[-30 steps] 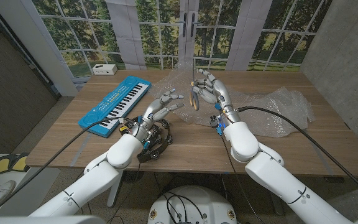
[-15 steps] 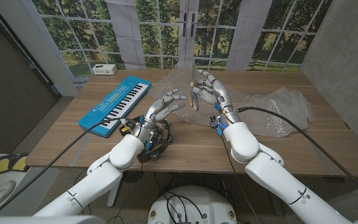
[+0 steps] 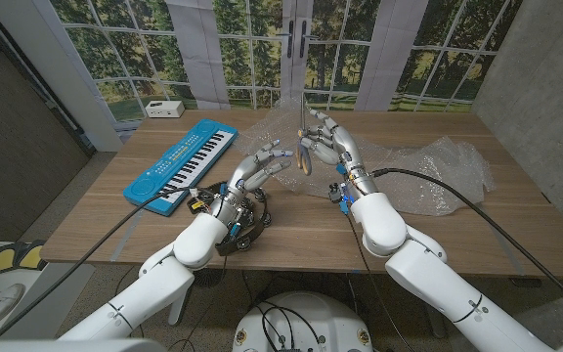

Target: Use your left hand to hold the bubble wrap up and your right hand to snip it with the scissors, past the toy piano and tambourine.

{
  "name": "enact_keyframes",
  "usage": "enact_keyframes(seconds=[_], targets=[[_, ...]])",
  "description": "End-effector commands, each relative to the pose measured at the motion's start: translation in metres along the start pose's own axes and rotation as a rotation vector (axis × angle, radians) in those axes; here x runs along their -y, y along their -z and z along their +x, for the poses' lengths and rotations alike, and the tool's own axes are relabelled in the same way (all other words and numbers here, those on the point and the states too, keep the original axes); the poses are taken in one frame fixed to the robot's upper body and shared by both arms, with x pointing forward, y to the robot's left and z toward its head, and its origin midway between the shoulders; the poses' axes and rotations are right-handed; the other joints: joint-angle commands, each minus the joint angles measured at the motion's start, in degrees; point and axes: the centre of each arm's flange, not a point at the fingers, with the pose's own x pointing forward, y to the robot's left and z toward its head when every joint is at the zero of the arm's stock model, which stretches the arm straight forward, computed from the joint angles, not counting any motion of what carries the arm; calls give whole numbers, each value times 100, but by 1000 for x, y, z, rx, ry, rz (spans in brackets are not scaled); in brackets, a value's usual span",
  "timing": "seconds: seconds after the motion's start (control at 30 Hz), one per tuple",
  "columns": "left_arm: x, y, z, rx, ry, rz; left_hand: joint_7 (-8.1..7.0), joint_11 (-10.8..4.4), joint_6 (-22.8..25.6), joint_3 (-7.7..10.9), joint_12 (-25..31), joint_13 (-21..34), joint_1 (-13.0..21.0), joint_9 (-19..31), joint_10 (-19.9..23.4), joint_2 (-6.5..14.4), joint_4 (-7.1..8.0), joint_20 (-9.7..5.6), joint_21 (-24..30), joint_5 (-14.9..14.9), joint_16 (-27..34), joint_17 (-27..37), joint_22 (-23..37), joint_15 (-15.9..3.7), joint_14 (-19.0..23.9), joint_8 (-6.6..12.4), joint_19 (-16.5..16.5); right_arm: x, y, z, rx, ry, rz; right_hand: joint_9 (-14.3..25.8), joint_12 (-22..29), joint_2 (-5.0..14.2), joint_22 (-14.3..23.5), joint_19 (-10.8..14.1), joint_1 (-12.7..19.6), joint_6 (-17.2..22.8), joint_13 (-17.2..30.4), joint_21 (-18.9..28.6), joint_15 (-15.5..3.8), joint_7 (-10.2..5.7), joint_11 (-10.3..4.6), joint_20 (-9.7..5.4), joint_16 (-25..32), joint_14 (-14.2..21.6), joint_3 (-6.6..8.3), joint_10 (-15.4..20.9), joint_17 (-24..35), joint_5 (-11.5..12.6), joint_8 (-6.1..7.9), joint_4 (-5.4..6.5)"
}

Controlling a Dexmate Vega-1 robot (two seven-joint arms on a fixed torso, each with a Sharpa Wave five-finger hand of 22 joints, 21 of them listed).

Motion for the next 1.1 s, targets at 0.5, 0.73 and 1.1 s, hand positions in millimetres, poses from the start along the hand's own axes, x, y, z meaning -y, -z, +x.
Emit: enact_keyframes(seconds=[0.5, 0.73, 1.1], targets=[[4, 0, 3, -23, 18, 8, -22, -3, 72, -234, -13, -4, 31, -67, -16, -283, -61, -13, -24, 102, -38, -4, -5, 6, -6, -84, -6, -3, -1, 2, 4, -17, 0, 19, 1869, 33, 9, -39, 9, 53, 1707, 5, -771, 12, -349, -12, -34, 77, 47, 337, 50, 47, -6, -5], [7, -3, 5, -13, 22, 47, -9, -7, 106, -283, -21, -7, 44, -82, -15, -334, -69, -11, -28, 125, -39, -4, -4, 13, -3, -101, -8, -5, -3, 0, 14, -11, 1, 20, 1879, 30, 9, -46, -2, 53, 1715, 5, -769, 5, -350, -17, -47, 79, 44, 330, 62, 50, -6, 0], [8, -3, 8, 1, 26, 45, -15, -13, 110, -335, -28, -10, 75, -96, -5, -367, -74, -21, -30, 159, -39, -4, -2, 12, 2, -142, -8, -12, -2, -1, 7, -20, 4, 20, 1884, 27, 9, -52, -7, 74, 1703, 5, -769, 14, -359, -4, -75, 81, 52, 331, 68, 60, 0, 1]])
